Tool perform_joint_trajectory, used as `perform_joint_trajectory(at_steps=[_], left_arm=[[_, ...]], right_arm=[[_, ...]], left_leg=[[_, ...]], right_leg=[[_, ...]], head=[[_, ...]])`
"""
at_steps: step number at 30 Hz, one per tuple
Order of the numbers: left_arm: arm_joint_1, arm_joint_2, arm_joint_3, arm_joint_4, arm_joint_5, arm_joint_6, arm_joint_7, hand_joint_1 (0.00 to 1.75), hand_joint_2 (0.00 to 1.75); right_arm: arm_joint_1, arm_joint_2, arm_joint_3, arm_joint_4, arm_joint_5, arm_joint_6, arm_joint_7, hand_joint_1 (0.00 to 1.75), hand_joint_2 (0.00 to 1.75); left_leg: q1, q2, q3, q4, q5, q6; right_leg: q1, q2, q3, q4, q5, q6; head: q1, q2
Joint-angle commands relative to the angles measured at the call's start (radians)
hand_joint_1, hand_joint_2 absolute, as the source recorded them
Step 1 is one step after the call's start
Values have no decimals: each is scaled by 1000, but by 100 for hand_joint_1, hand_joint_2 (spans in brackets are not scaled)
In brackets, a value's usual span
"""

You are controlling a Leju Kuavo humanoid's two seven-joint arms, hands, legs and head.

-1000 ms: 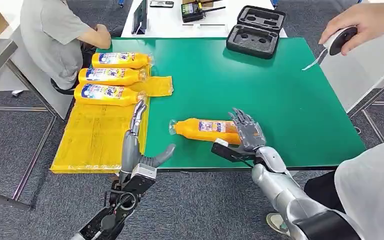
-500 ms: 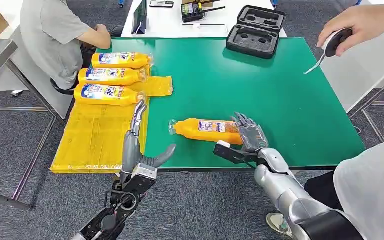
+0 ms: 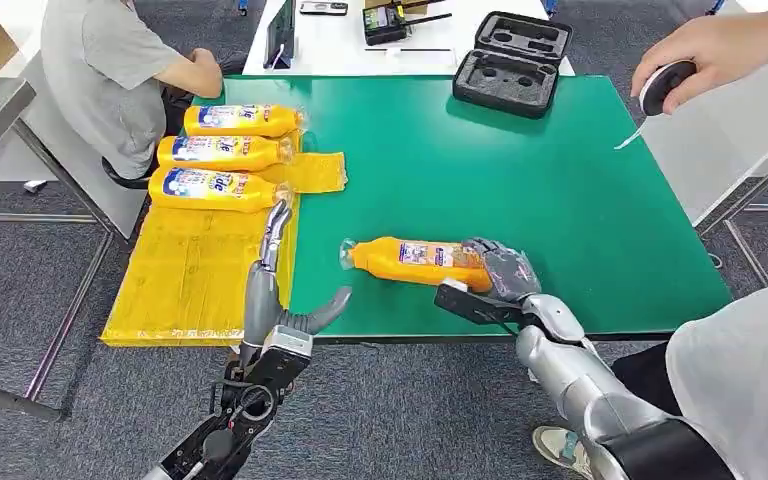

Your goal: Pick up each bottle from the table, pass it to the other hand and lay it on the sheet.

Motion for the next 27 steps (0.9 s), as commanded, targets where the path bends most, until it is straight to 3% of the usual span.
perform_joint_trajectory(at_steps=[1,7,8,9,14,15,16,17,18,20,21,22,23,27], left_arm=[[-43,19,-49,43,6,-7,2,0,175],[-51,16,-54,51,11,-7,2,0,175],[-51,15,-54,53,12,-6,2,0,175],[-51,14,-53,54,11,-4,2,0,175],[-41,20,-54,53,4,12,2,0,175],[-39,23,-54,52,4,13,2,0,175],[-38,23,-55,55,1,16,2,0,175],[-37,24,-57,56,-2,19,2,0,175],[-35,25,-57,54,1,18,2,0,175],[-35,26,-59,55,-1,20,2,0,175],[-35,26,-60,55,0,23,2,0,175],[-34,27,-60,56,2,23,2,0,175],[-34,27,-61,58,0,26,2,0,175],[-33,29,-60,61,-2,36,2,0,175]], right_arm=[[-23,-18,-21,62,12,11,23,164,175],[-22,-28,-18,64,30,12,43,171,175],[-20,-28,-23,64,25,13,40,166,175],[-19,-27,-28,63,21,17,35,173,175],[-17,-16,-27,60,24,12,27,155,175],[-16,-14,-27,59,26,5,25,143,175],[-16,-12,-28,61,26,4,24,145,175],[-14,-11,-30,61,27,-3,27,134,175],[-8,-9,-32,59,29,-14,21,112,175],[-4,-9,-32,59,31,-19,20,110,175],[-5,-9,-33,61,34,-24,22,31,175],[-6,-9,-32,61,37,-27,22,14,175],[-6,-8,-35,60,36,-30,22,2,175],[-1,-9,-44,55,38,-62,25,0,175]], left_leg=[[2,-1,3,0,-1,-2],[1,-1,2,0,0,-1],[2,-1,3,0,-1,-2],[1,-1,3,0,-1,-2],[1,-1,4,0,-1,-2],[2,0,5,0,-1,-3],[1,0,4,-1,-1,-2],[1,-1,5,0,-1,-2],[2,0,6,0,-2,-3],[2,0,6,-1,-1,-3],[1,0,4,-1,-1,-2],[1,0,3,-1,0,-1],[1,0,5,-1,-1,-2],[1,0,4,0,-1,-2]], right_leg=[[2,-1,4,0,-1,-2],[1,-1,2,-1,0,-1],[2,-2,4,-1,-1,-2],[1,-1,3,-1,-1,-2],[1,-1,5,-1,-1,-2],[2,-1,6,-1,-1,-3],[1,-1,4,-1,-1,-2],[2,-1,5,-1,-1,-2],[2,-1,7,-1,-1,-3],[2,0,6,-2,-1,-3],[1,-1,4,-1,0,-2],[1,-1,4,-1,0,-1],[1,0,5,-1,-1,-2],[1,0,4,-1,-1,-2]], head=[[0,0],[0,0],[0,0],[0,0],[0,0],[0,0],[0,0],[0,0],[0,0],[0,0],[0,0],[0,0],[0,0],[0,0]])
